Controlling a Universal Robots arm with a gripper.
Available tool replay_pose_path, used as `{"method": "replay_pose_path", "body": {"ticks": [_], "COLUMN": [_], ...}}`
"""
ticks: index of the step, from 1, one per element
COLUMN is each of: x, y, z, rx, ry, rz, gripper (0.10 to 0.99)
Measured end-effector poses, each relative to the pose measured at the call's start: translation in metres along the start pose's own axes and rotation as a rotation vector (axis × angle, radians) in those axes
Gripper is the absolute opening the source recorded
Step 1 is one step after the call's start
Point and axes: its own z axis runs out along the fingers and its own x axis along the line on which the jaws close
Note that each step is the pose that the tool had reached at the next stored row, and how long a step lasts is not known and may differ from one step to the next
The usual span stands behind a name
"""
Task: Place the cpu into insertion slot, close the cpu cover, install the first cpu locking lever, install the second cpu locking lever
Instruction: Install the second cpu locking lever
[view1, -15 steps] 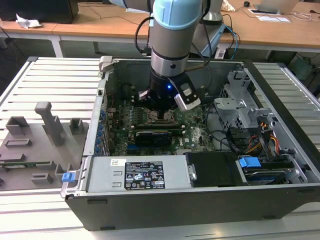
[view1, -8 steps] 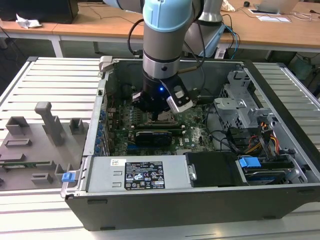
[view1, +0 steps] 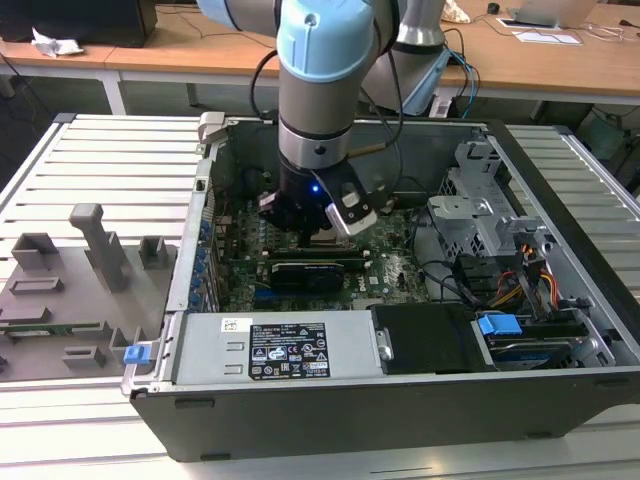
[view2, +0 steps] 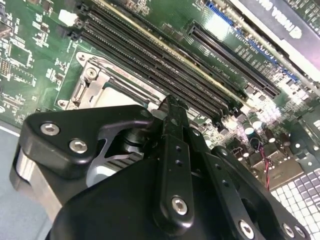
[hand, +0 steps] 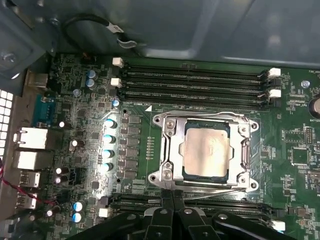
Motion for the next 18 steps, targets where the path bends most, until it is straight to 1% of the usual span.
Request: {"method": "replay_pose_path", "body": {"ticks": [1, 4, 5, 7, 8, 13, 16, 18], "x": [0.0010, 0.0045, 0.0066, 0.0093, 0.0098, 0.0120, 0.0124, 0.0126], "y": [-0.0017, -0.0041, -0.0057, -0.0067, -0.0068, -0.0076, -0.0081, -0.0083], "z": [-0.0001, -0.0005, -0.0007, 0.0007, 0.0021, 0.0075, 0.0109, 0.0125], "rx": [-0.007, -0.019, -0.026, -0.036, -0.039, -0.043, -0.047, -0.047], "ry": [-0.0005, -0.0011, -0.0016, -0.0023, -0.0025, -0.0025, -0.0029, -0.0030], "rz": [0.000, 0.000, 0.000, 0.000, 0.000, 0.000, 0.000, 0.000], "gripper": [0.106, 0.106, 0.106, 0.106, 0.106, 0.106, 0.106, 0.106]}}
